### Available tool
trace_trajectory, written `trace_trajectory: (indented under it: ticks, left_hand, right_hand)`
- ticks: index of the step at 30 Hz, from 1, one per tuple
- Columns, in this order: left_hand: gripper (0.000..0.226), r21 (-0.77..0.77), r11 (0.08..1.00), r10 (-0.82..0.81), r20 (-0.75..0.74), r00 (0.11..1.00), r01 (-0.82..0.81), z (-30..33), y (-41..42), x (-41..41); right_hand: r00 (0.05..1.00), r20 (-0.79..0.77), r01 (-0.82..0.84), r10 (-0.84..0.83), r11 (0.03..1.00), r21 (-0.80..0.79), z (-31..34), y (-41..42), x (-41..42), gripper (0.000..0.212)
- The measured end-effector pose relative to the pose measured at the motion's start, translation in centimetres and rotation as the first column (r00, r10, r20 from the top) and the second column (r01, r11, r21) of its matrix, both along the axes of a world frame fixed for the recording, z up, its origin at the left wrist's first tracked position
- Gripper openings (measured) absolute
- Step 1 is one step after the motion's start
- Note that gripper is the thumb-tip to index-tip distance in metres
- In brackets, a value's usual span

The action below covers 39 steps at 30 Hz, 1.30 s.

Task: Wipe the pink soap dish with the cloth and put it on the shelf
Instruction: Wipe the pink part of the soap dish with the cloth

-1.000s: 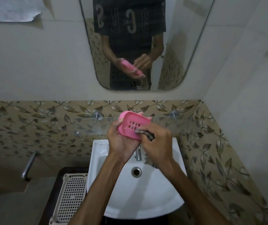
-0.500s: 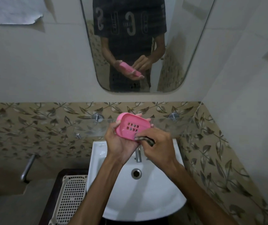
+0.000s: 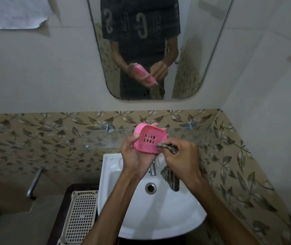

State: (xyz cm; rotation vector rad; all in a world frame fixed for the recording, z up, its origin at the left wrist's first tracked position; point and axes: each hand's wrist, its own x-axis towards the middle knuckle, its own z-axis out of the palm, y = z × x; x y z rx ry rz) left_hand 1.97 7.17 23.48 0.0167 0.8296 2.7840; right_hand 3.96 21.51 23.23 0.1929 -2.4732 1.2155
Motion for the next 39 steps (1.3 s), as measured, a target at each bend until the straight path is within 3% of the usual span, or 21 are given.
trace_trajectory:
  ticks: [2,6,9,13,16,20,24,27,29,32,35,39]
  left_hand:
    - [0.081,0.013,1.000,0.000,-0.008,1.000,0.000,0.2,0.2,0.0]
    - [0.078,-0.026,1.000,-0.001,0.017,1.000,0.001,-0.6,0.0,0.0]
    - [0.077,-0.056,0.998,-0.010,-0.002,1.000,0.010,-0.6,0.0,0.2]
    - [0.080,-0.034,0.999,0.011,0.017,1.000,-0.010,-0.6,0.3,0.4]
    - [0.082,0.023,1.000,0.015,-0.012,1.000,-0.015,0.1,0.2,0.7]
    - [0.086,0.050,0.998,0.026,-0.002,1.000,-0.025,0.8,0.4,0.9]
    - [0.087,0.055,0.998,0.020,-0.018,1.000,-0.019,0.6,0.3,0.9]
    - [0.100,-0.040,0.999,-0.006,-0.072,0.997,0.003,0.6,0.3,0.9]
    - [0.102,-0.114,0.991,-0.084,-0.076,0.994,0.075,0.9,0.0,0.9]
    - [0.081,-0.198,0.967,-0.171,-0.040,0.985,0.160,1.0,-0.8,0.7]
    - [0.056,-0.229,0.966,-0.121,-0.002,0.993,0.117,1.5,-1.1,0.2]
    - [0.053,-0.264,0.962,-0.065,0.015,0.998,0.067,1.8,-0.8,0.2]
  right_hand:
    - [0.998,-0.021,0.063,-0.063,0.998,-0.005,-0.2,-0.1,-0.1,0.027]
    - [1.000,0.017,-0.005,0.005,0.999,-0.033,-0.4,-0.7,0.4,0.027]
    - [0.999,0.007,0.050,-0.049,0.997,-0.056,-0.6,-0.4,0.1,0.027]
    - [0.994,0.084,-0.052,0.074,0.970,-0.237,-0.7,-1.2,0.8,0.026]
    - [0.996,0.088,0.061,-0.032,0.934,-0.352,-1.1,-0.7,0.8,0.024]
    - [0.982,0.023,0.186,-0.187,0.950,-0.252,-2.0,-1.4,1.3,0.019]
    - [0.968,0.221,0.197,-0.114,0.895,-0.401,-1.6,-1.0,0.7,0.011]
    - [0.939,0.342,0.180,0.032,0.801,-0.571,-1.7,-1.3,0.5,0.010]
    - [0.929,0.368,0.227,0.037,0.730,-0.644,-1.6,-1.1,0.2,0.011]
    - [0.941,0.340,0.213,0.010,0.763,-0.611,-1.7,-0.6,-0.1,0.011]
    - [0.968,0.249,0.125,0.016,0.831,-0.543,-1.6,-0.7,0.0,0.012]
    - [0.992,0.123,0.082,-0.034,0.909,-0.409,-0.9,-1.0,-0.4,0.025]
